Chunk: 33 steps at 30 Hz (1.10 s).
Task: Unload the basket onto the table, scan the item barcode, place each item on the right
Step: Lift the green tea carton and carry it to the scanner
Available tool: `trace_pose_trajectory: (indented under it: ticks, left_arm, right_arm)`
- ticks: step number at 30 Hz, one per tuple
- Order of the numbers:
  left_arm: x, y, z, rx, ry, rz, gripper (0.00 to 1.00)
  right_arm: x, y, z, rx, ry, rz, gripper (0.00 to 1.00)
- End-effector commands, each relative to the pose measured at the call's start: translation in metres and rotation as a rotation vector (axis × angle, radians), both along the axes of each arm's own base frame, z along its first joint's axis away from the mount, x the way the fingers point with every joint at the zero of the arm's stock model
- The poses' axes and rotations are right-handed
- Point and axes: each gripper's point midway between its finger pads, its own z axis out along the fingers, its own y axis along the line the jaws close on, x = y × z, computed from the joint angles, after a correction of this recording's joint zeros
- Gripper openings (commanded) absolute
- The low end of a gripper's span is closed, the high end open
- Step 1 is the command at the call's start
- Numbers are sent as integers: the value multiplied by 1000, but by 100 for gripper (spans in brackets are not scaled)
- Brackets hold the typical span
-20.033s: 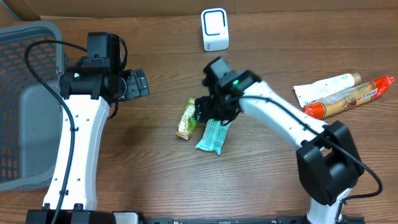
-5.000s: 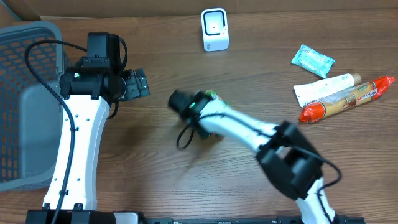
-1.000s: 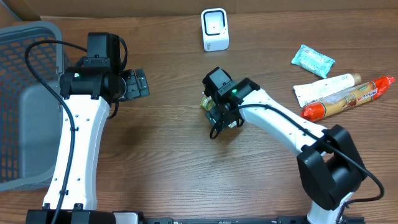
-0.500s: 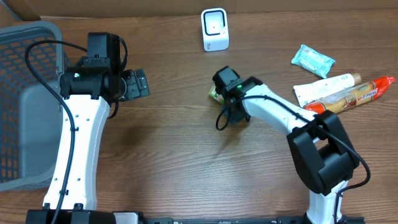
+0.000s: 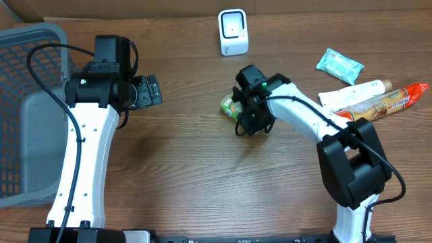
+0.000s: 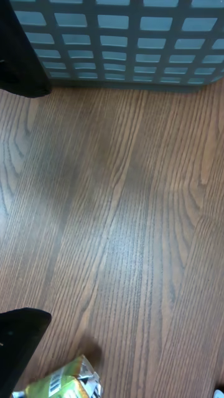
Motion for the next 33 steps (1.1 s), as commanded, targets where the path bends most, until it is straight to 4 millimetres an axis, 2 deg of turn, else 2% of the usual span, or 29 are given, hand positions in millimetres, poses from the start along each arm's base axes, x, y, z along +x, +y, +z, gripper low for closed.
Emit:
trace_pose_trajectory:
  ticks: [1,4,8,11,13,16,20,24,28,30,33]
  left_arm:
    - [0,1,-3,6,6,8,99]
    - [0,1,-3,6,6,8,100]
    - [0,1,-3,6,6,8,100]
    - [0,1,-3,6,6,8,100]
    - [0,1,-3,6,6,8,100]
    - [0,1,-3,6,6,8,100]
    - [0,1,-3,6,6,8,99]
    - [0,1,-3,6,6,8,99]
    - [0,1,-3,6,6,8,100]
    - [0,1,-3,6,6,8,99]
    - [0,1,-3,6,6,8,99]
  right_arm:
    - [13,44,67,336,13,17,4]
    - [16,53,106,525,38,21,4]
    - [20,51,163,810,82,30,4]
    - [23,40,191,978,122,29,4]
    - [27,31,201,1036,134,18,4]
    - [33,21,202,1049,126,-5,4]
    - [36,18,202,1045,116,-12,4]
    - [44,14,189,967,82,-50,4]
    - [69,-1,170,793,32,-232,4]
    - [87,-11,174,714,-37,-312,4]
    - [115,-24,195,618,-191,-390,4]
